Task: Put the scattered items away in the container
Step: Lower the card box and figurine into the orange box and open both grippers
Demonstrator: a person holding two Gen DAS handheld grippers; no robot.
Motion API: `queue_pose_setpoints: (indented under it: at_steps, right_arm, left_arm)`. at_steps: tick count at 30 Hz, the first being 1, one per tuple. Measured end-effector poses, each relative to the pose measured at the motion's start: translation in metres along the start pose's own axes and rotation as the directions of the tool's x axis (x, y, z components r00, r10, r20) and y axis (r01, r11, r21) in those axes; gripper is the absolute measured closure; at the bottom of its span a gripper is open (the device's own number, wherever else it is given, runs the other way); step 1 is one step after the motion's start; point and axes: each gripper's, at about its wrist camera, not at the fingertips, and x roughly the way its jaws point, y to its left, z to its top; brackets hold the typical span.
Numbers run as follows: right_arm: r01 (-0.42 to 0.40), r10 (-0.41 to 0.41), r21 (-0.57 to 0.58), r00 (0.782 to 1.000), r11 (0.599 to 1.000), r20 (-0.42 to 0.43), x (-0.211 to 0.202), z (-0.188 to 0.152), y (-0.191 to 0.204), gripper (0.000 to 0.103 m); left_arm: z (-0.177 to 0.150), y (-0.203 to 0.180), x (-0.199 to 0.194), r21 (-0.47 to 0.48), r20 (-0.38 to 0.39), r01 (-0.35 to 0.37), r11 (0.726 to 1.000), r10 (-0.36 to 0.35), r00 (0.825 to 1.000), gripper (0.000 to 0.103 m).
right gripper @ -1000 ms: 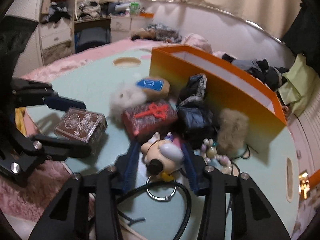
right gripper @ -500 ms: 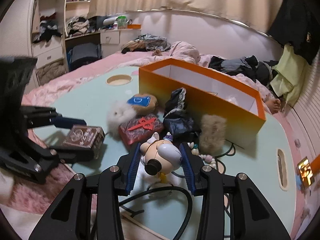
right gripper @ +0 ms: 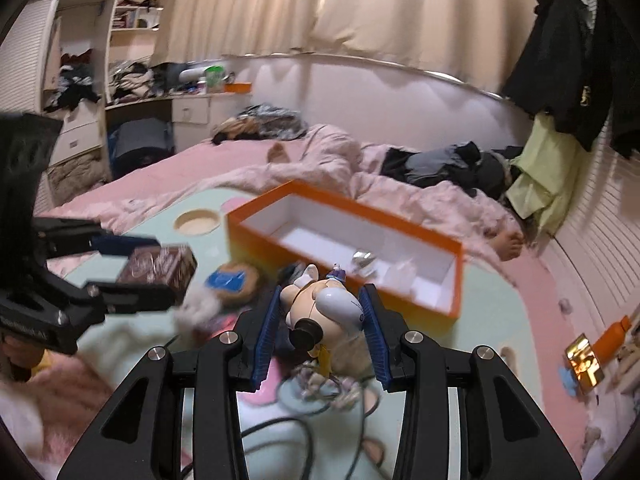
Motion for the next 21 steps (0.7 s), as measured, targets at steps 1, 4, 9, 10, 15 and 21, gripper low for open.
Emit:
queue_pose_setpoints:
  at_steps: [1, 4, 9, 10, 15, 21]
  right_arm:
    - [0.000, 0.000, 0.007, 1.000, 1.000, 0.002, 0.002, 0.003, -0.004, 0.061]
    - [0.018, -0.018, 0.041, 1.000, 0.999, -0.010, 0.018, 0.015, -0.019, 0.061]
    - [-0.011, 0.018, 0.136, 0.999, 0.991, -0.048, 0.051, 0.025, -0.048, 0.061]
    - [-0.018, 0.027, 0.155, 0.998, 0.988, -0.054, 0.057, 0.027, -0.052, 0.061]
    - [0.026, -0.009, 0.172, 0.995, 0.985, -0.102, 0.084, 0.032, -0.060, 0.061]
    - [0.067, -0.039, 0.247, 0.993, 0.967, -0.114, 0.099, 0.038, -0.076, 0.037]
  left_arm:
    - [0.010, 0.002, 0.004, -0.005, -0.003, -0.001, 1.000, 0.001, 1.000, 0.036]
    - [0.037, 0.009, 0.022, -0.029, -0.022, 0.018, 0.999, -0.019, 1.000, 0.036]
    - [0.062, 0.017, 0.062, 0.012, -0.039, -0.051, 0.999, 0.051, 0.998, 0.036]
    - [0.064, 0.018, 0.068, 0.008, -0.045, -0.057, 0.998, 0.057, 0.997, 0.036]
    - [0.072, 0.025, 0.103, -0.013, -0.087, -0.067, 0.998, 0.066, 0.994, 0.036]
    - [0.066, 0.032, 0.126, -0.061, -0.122, -0.107, 0.992, 0.099, 0.988, 0.025]
